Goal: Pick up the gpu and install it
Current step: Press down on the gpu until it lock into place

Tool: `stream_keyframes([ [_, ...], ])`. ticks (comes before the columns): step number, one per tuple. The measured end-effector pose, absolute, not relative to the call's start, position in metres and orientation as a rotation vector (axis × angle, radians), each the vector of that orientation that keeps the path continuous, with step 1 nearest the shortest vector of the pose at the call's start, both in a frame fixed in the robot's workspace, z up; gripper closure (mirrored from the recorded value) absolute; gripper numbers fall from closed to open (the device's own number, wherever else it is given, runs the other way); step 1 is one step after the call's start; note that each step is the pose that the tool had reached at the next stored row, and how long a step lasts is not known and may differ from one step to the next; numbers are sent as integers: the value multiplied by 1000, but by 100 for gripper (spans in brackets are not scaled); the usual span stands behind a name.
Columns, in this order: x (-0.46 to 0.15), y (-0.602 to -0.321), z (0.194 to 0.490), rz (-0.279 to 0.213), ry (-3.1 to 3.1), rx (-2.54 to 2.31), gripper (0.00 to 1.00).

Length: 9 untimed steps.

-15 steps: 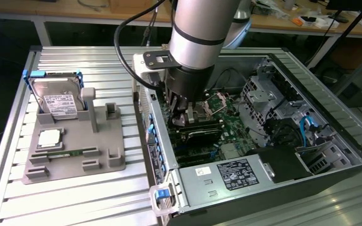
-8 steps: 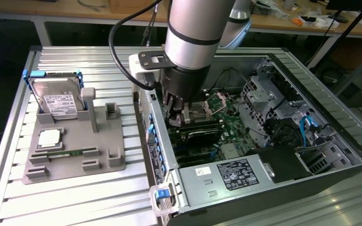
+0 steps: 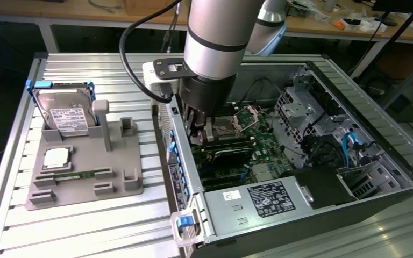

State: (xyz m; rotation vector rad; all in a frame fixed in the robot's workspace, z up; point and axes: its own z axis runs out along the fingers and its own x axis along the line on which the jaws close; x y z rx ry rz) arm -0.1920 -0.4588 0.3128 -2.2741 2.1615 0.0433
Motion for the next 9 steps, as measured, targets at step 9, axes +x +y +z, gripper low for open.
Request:
stream_keyframes([
  [9,-195,-459,313,43,2161,-2274,89],
])
